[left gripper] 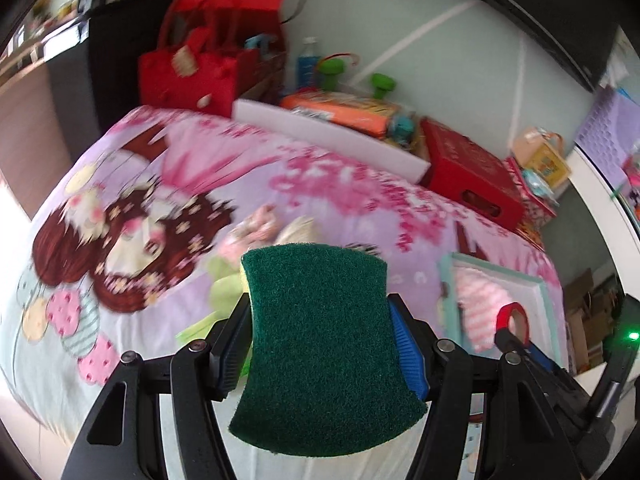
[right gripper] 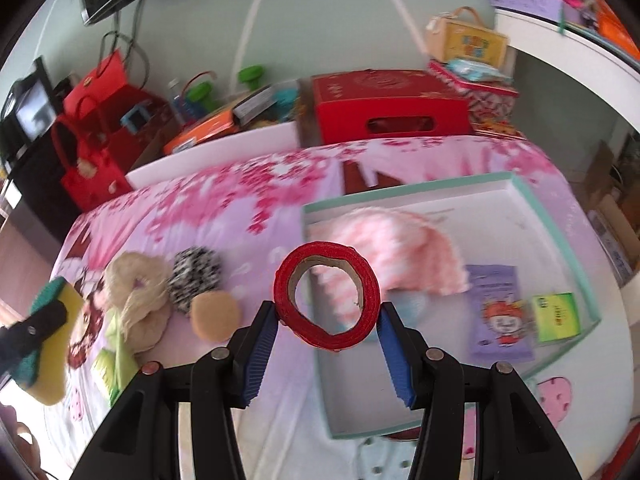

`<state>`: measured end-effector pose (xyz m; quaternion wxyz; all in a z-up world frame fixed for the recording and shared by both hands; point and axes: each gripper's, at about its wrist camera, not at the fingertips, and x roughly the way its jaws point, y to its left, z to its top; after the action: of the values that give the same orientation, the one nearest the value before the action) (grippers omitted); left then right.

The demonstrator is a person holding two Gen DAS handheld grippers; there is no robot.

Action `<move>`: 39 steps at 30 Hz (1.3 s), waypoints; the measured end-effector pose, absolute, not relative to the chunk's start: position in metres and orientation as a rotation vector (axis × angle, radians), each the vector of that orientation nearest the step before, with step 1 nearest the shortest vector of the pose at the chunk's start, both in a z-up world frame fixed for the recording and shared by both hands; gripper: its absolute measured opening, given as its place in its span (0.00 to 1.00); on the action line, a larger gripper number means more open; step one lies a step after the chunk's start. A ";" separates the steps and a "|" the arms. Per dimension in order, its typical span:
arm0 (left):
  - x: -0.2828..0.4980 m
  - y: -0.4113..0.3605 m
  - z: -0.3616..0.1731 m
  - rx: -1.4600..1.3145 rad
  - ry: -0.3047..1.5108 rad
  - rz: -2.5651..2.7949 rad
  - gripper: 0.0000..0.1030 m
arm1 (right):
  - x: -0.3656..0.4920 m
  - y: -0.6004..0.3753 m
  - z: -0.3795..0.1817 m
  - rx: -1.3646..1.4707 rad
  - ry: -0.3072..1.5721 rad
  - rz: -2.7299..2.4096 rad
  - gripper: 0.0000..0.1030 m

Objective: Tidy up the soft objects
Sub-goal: 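Carry the sponge and tape roll over the white tray and release both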

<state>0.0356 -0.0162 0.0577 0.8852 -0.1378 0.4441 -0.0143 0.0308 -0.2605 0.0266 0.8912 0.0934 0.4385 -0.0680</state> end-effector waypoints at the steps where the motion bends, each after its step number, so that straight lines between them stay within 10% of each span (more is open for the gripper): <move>1: 0.038 -0.025 0.063 -0.270 0.915 -0.048 0.64 | 0.031 -0.268 0.027 0.209 0.909 -0.156 0.53; 39: 0.049 -0.266 -0.015 0.084 1.014 -0.501 0.65 | 0.034 -0.414 -0.019 0.387 0.924 -0.488 0.53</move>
<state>0.0490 -0.2660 -0.0147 0.8436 0.0396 0.4801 -0.2371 0.0338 -0.4143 -0.0186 0.8487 0.1836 0.4387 -0.2314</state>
